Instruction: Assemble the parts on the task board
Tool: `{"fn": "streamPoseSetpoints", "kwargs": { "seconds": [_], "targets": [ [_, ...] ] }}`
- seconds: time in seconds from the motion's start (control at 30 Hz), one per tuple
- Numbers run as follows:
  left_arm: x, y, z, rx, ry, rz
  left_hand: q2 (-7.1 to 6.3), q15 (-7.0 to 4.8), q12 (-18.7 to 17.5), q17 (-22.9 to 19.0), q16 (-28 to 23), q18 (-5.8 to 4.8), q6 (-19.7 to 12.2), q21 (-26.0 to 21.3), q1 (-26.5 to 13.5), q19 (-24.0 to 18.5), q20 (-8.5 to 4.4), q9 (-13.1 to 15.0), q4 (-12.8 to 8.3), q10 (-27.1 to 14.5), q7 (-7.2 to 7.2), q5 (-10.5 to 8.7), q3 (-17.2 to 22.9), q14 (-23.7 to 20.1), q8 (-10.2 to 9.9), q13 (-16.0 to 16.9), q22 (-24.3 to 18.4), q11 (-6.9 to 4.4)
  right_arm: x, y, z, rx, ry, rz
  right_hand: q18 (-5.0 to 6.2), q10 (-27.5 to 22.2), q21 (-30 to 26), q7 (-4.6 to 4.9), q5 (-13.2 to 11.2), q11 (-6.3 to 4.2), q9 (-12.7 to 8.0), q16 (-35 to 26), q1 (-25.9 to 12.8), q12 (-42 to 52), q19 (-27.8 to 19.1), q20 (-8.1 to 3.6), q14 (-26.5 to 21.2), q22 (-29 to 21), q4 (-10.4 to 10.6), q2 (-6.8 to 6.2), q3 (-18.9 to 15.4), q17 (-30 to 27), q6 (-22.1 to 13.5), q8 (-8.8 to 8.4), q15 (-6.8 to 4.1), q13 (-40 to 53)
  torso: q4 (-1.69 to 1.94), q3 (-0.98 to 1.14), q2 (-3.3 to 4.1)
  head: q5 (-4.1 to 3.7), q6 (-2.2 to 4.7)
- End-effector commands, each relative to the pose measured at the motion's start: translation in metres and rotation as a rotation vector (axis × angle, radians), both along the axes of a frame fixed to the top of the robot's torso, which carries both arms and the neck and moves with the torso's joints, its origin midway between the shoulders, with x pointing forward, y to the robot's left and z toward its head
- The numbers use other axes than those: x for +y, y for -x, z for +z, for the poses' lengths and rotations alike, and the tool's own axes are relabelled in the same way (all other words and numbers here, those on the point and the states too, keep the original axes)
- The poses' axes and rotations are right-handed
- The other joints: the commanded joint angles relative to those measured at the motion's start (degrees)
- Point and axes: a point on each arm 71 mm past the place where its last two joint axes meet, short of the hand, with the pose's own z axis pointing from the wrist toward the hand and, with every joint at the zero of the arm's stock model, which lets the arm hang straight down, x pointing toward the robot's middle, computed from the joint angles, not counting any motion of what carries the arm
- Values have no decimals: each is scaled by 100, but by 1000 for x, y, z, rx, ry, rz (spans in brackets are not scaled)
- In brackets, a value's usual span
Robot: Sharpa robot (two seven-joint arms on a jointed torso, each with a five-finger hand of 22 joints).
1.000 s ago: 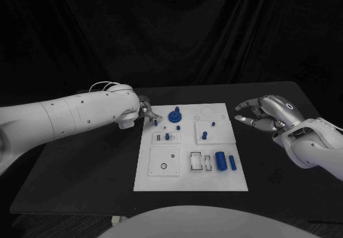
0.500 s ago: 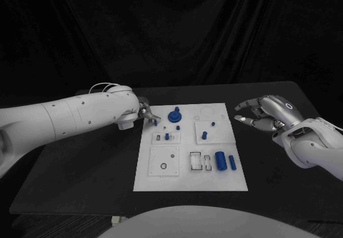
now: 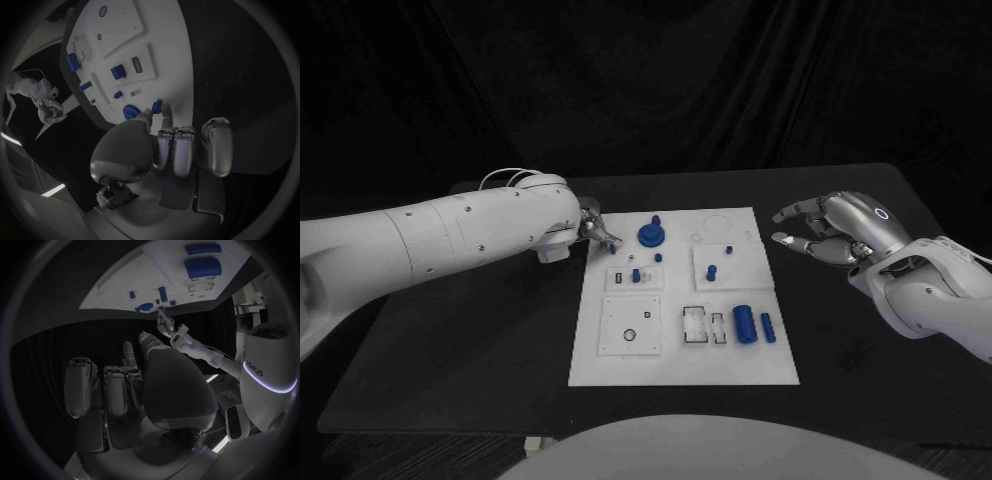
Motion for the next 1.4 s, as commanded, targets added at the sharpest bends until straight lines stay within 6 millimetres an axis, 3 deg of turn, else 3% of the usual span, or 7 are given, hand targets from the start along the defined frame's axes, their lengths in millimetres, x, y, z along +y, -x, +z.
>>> {"fn": "streamPoseSetpoints", "kwargs": {
  "seconds": [0.03, 0.3, 0.43, 0.57, 0.7, 0.97, 1.4],
  "targets": [
    [-3, 1, -1, 7, 12, -23, 8, 42, 21, 1509, 16, -65, 46, -39, 67, -20, 38, -8, -35, 588, -10, 38, 11, 606, -36, 1509, 782, 35, 0, 0, -1, 9, 0, -13, -10, 613, -28, 4, 11, 43, -7, -8, -14, 15, 115, 30, 583, 1165, 25, 62, 19, 1456, 34, -8, 37, 1510, 1, 3, -4, 2, 1],
    [-4, 1, -2, 6, 19, -30, 14, 30, 21, 1509, 16, -62, 71, -58, 261, -24, 27, -28, -228, 588, -26, 516, 157, 606, -173, 1509, 795, 21, 0, 0, -1, 9, 0, -13, -10, 613, -28, 4, 11, 43, -7, -8, -14, 15, 115, 30, 583, 1165, 25, 62, 19, 1456, 34, -8, 37, 1510, 0, 4, -4, 1, 1],
    [-4, 1, -2, 5, 23, -34, -26, 10, 21, 1509, 16, -59, 79, -78, 533, -29, 10, -35, -464, 588, -50, 1057, 401, 606, -272, 1509, 802, -1, 0, 0, -1, 11, 0, -14, -5, 613, -47, 2, 14, 42, -9, -11, -4, 15, 106, 31, 582, 1159, 18, 69, 26, 1451, 40, -8, 37, 1510, 4, 4, -4, -3, 1],
    [-4, 1, -2, 4, 26, -35, -78, 1, 21, 1509, 16, -61, 90, -81, 680, -23, -1, -40, -627, 588, -60, 1088, 644, 606, -330, 1509, 816, -12, 0, 0, -2, 12, 1, -16, -4, 613, -53, 1, 19, 41, -11, -14, 6, 15, 103, 31, 580, 1157, 11, 75, 32, 1444, 43, -9, 36, 1510, -2, 5, -5, 30, 1],
    [-3, 2, -2, 0, 30, -37, -171, -5, 21, 1509, 16, -62, 122, -85, 708, -16, -8, -25, -754, 588, -60, 1332, 984, 606, -374, 1509, 832, -15, 0, -1, -2, 14, 2, -18, -2, 613, -61, 0, 24, 40, -12, -15, 14, 15, 100, 31, 580, 1155, 5, 80, 37, 1441, 44, -10, 36, 1510, 8, 2, -5, -6, 1],
    [-1, 3, -1, -15, 42, -32, -437, 0, 21, 1509, 16, -65, 168, -98, 565, -1, -6, 77, -994, 588, -32, 1709, 1819, 606, -409, 1509, 864, -4, -1, -1, -3, 18, 3, -22, -1, 613, -66, -1, 30, 39, -14, -17, 24, 15, 97, 31, 579, 1153, -1, 89, 45, 1437, 47, -11, 35, 1510, 10, 4, 1, 1, 1],
    [6, 27, 5, -19, 118, 67, -560, -4, 21, 1509, 16, -70, 224, -91, 362, 22, -6, 154, -1035, 588, -41, 1644, 2117, 606, -390, 1509, 889, -11, -5, 1, -2, 23, 5, -32, 6, 613, -94, 0, 35, 39, -17, -27, 34, 15, 85, 31, 574, 1144, -8, 101, 54, 1414, 49, -14, 35, 1510, 4, 7, 1, -22, 1]
  ]
}}
